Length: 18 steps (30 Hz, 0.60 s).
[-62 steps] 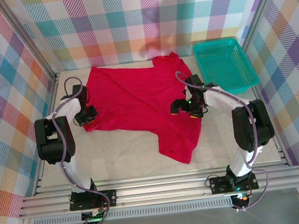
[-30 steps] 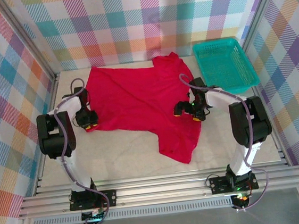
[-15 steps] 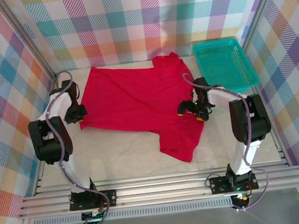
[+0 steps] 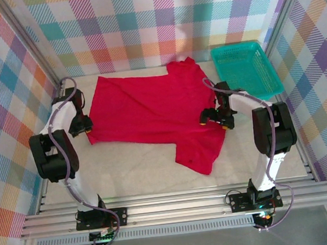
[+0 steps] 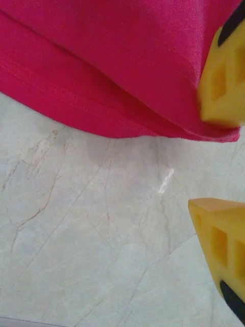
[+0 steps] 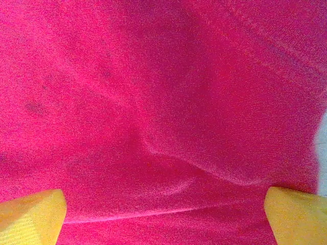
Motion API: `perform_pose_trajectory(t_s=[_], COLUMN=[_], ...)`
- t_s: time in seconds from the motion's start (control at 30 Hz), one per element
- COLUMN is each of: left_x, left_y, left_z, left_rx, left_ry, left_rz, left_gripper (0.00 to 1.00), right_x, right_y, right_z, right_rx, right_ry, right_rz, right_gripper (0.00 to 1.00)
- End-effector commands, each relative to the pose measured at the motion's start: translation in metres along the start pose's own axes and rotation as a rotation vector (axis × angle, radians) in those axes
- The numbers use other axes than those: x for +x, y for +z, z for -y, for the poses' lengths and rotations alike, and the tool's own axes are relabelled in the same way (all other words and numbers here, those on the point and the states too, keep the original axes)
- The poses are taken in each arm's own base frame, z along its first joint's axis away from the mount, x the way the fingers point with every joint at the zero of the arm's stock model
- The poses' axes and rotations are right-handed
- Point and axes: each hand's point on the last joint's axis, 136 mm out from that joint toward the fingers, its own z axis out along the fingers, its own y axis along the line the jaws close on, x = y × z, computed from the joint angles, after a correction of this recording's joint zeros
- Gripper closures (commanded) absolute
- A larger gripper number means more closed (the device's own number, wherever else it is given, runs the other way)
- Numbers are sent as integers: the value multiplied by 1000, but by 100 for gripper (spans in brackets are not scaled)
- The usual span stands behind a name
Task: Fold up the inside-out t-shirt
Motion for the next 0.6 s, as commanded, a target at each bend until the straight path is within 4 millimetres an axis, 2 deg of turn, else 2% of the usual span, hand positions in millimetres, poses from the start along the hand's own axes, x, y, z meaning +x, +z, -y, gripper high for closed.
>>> perform_pose_trajectory(t_s=[0.0,0.1,0.2,0.23,0.3,0.37,0.4,0.47,0.57], left_x=[16,47,66,69,78,86,91,100,97], left_y=[-42,-47,-48,-49,-47,-38,-30,-12,9], left_z=[13,15,11,12,23,34,38,39,32], left_rx=[104,145,155,161,218,245,246,190,81], left_ry=[-53,-92,-107,-110,-113,-114,-106,-77,-38], left_rz=[62,31,13,7,-20,-47,-68,-125,-141], left_gripper=[56,51,49,49,56,66,68,68,64], right_x=[-6,1,14,19,30,41,47,59,71], right_y=[-33,-52,-64,-65,-69,-70,-69,-67,-65], right_z=[-19,-32,-38,-38,-42,-44,-45,-48,-51], right_rx=[-50,-92,-120,-126,-145,-156,-158,-168,-178], right_ry=[-40,-60,-71,-75,-80,-86,-89,-93,-99], right_rz=[40,47,40,39,32,29,24,11,-3], right_gripper=[0,0,0,0,0,0,0,0,0])
